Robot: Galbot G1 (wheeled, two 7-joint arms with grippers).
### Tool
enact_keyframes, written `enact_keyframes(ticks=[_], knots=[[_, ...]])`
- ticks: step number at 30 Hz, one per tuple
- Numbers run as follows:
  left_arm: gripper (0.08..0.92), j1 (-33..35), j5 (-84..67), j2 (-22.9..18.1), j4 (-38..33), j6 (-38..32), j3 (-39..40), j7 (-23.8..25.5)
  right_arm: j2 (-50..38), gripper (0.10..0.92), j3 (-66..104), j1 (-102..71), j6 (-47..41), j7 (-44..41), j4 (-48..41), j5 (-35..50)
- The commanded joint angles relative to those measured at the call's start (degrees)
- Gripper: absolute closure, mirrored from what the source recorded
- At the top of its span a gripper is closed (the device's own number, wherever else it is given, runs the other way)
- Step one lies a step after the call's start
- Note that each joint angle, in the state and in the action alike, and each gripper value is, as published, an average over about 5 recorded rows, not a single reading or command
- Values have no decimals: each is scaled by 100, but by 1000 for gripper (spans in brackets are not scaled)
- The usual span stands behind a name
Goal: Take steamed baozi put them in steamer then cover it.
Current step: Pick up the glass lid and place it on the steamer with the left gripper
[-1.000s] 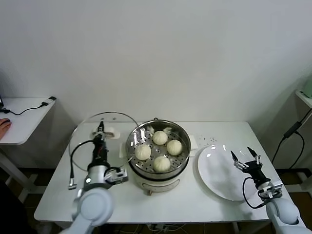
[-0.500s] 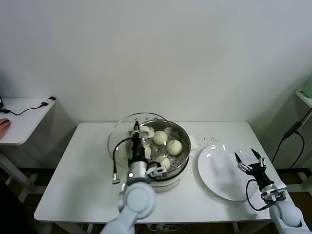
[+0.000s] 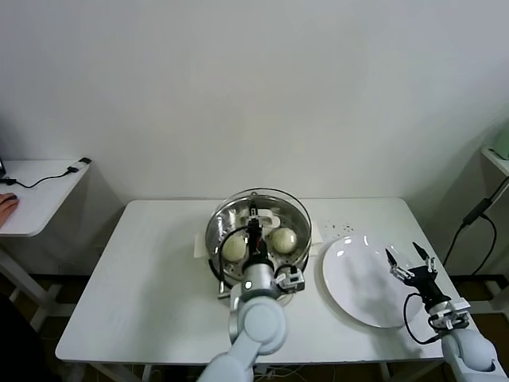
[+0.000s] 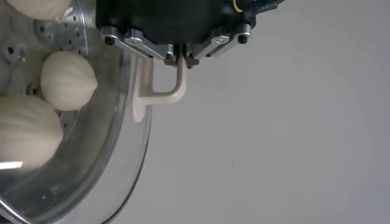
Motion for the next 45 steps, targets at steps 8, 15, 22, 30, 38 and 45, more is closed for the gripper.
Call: enact_keyframes(ticks=[8,15,22,30,38,45], knots=[[853,-127,152,-187,549,156,18,109,-16,203,22,25,83,-50,-115,1],[853,-159,178,-105,593,145,-45,127,-16,203,38,25,120,-71,-147,-4],[853,-152,196,-117,637,135,-49,124,1,203,37,46,133,-84,-171,-10],[853,-136,194,-101,641,143,-43,125,4,203,50,52,153,-94,-197,-11],[853,-61,384,-44,578,12,-79,301,13,203,44,75,174,-107,-228,-15],[820,-30,422,25,378,-61,-33,441,9,203,46,91,168,-112,-246,-17]])
